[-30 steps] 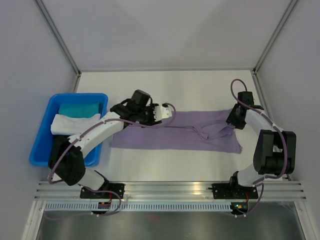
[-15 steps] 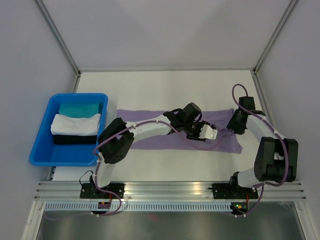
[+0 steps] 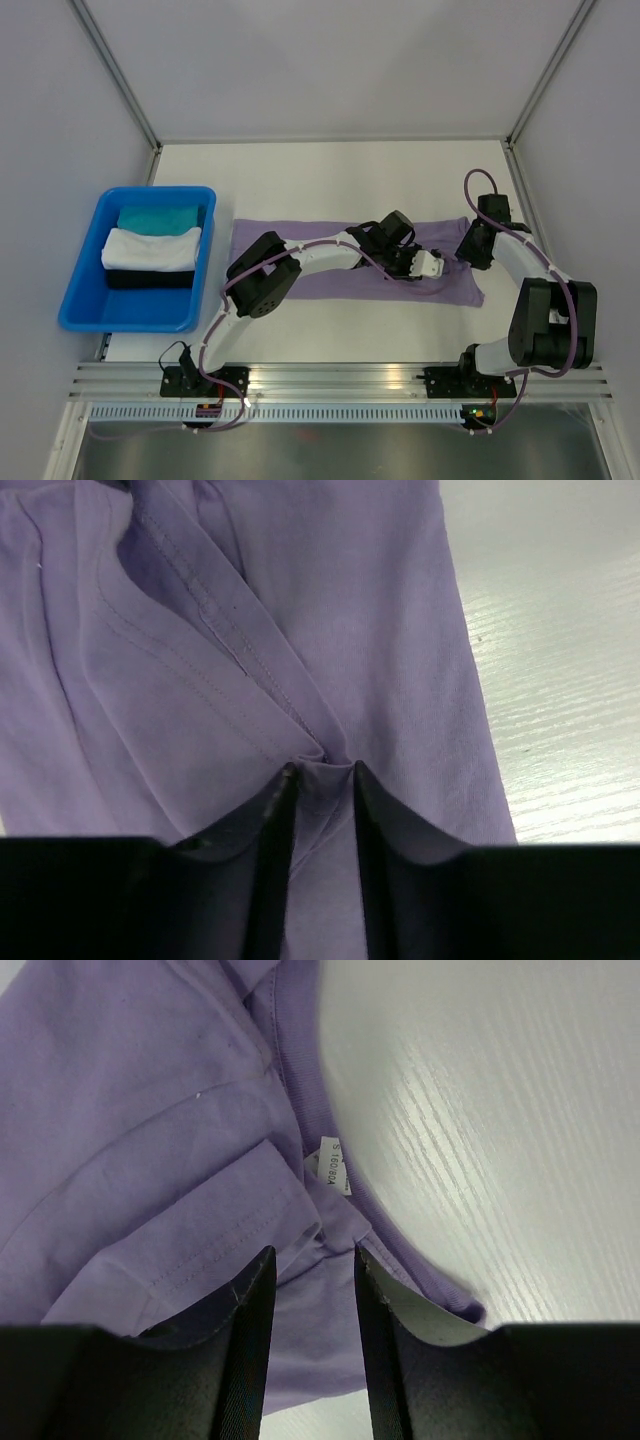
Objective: Roll the t-shirts
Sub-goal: Fold the tshirt
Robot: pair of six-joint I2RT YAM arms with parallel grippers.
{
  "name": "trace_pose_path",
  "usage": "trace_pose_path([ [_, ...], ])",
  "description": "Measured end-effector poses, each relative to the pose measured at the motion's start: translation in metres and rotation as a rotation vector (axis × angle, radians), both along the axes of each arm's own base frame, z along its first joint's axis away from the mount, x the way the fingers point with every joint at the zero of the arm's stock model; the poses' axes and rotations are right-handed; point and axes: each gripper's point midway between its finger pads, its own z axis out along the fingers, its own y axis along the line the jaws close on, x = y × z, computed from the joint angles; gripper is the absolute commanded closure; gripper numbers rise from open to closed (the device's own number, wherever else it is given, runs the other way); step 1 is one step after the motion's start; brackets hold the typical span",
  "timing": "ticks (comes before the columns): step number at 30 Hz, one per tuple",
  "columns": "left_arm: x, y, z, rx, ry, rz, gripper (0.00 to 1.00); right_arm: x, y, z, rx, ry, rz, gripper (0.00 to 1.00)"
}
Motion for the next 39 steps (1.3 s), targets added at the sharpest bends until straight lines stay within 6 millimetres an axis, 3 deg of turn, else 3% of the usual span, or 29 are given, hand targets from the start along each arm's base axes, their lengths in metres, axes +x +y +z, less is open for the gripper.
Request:
trace_pose_path([
  [3, 0.0, 0.001, -0.002, 0.008, 0.012, 0.018, 0.82, 0.004, -0.002, 0.002, -0.012, -0.019, -0.006, 0.57],
  [5, 0.0, 0.001, -0.001, 0.007, 0.019, 0.025, 0.84, 0.006, -0.002, 0.001, -0.011, -0.032, -0.009, 0.57],
  [6, 0.0, 0.001, -0.002, 0.008, 0.023, 0.027, 0.93, 0.008, -0.002, 0.001, -0.01, -0.041, -0.011, 0.57],
  [8, -0.001, 0.001, -0.002, 0.01, 0.034, 0.036, 0.97, 0.013, -0.002, 0.001, -0.005, -0.057, -0.018, 0.57],
  [16, -0.002, 0.002, -0.002, 0.012, 0.05, 0.05, 0.98, 0.022, -0.005, -0.01, -0.001, -0.074, -0.042, 0.62],
  [25, -0.002, 0.004, -0.001, 0.022, 0.061, 0.071, 0.98, 0.025, -0.011, -0.011, -0.022, -0.082, -0.083, 0.99],
  [32, -0.005, 0.008, 0.009, 0.021, 0.069, 0.084, 0.98, 0.018, -0.012, -0.009, -0.031, -0.085, -0.096, 1.0],
  [39, -0.013, 0.021, 0.041, 0.001, 0.056, 0.081, 0.98, 0.009, -0.012, 0.008, -0.041, -0.104, -0.087, 1.0],
])
